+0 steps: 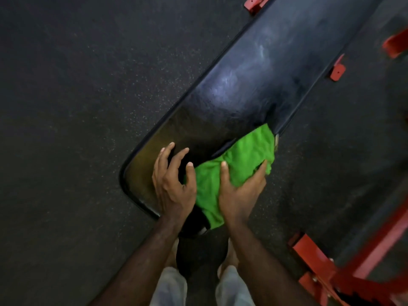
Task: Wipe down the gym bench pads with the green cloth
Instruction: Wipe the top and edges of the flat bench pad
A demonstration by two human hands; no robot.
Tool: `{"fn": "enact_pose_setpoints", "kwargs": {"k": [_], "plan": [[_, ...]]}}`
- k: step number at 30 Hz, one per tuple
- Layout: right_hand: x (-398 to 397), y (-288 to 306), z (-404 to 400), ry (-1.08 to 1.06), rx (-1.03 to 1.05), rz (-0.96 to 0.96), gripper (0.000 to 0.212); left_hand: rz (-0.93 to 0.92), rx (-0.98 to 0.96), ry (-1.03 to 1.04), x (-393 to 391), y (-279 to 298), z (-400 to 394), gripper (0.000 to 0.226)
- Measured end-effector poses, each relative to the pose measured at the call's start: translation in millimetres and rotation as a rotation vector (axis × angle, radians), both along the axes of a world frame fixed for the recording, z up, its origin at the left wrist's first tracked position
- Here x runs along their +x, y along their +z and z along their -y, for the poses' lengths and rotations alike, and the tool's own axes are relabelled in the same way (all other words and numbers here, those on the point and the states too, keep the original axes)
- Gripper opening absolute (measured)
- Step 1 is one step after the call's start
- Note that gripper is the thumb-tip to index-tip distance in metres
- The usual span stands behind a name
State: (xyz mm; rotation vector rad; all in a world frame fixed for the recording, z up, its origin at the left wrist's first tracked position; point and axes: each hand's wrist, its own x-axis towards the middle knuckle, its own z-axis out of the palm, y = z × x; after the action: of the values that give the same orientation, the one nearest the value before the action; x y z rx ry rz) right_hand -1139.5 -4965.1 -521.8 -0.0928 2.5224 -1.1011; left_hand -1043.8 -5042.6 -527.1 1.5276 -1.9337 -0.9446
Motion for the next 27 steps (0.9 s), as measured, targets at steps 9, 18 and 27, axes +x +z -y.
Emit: {"fn": "enact_pose_setpoints", "kwargs": {"k": [9, 18, 27], "plan": [[5.4, -4.1, -26.3, 0.577, 0.195, -0.271, 0.083, -0.004, 0.018, 0.043, 2.9, 4.4, 3.2, 0.038], [-68.7, 11.8, 66.3, 0.809, 0.206, -0.43, 0.066, 0.032, 0.2, 0.647, 29.3, 6.6, -11.9, 0.063], [-74.3, 1.5, 120.0, 1.313, 0.234, -0.67, 0.079, 0.424, 0.241, 0.796, -20.4, -5.7, -0.8, 0.077]]}}
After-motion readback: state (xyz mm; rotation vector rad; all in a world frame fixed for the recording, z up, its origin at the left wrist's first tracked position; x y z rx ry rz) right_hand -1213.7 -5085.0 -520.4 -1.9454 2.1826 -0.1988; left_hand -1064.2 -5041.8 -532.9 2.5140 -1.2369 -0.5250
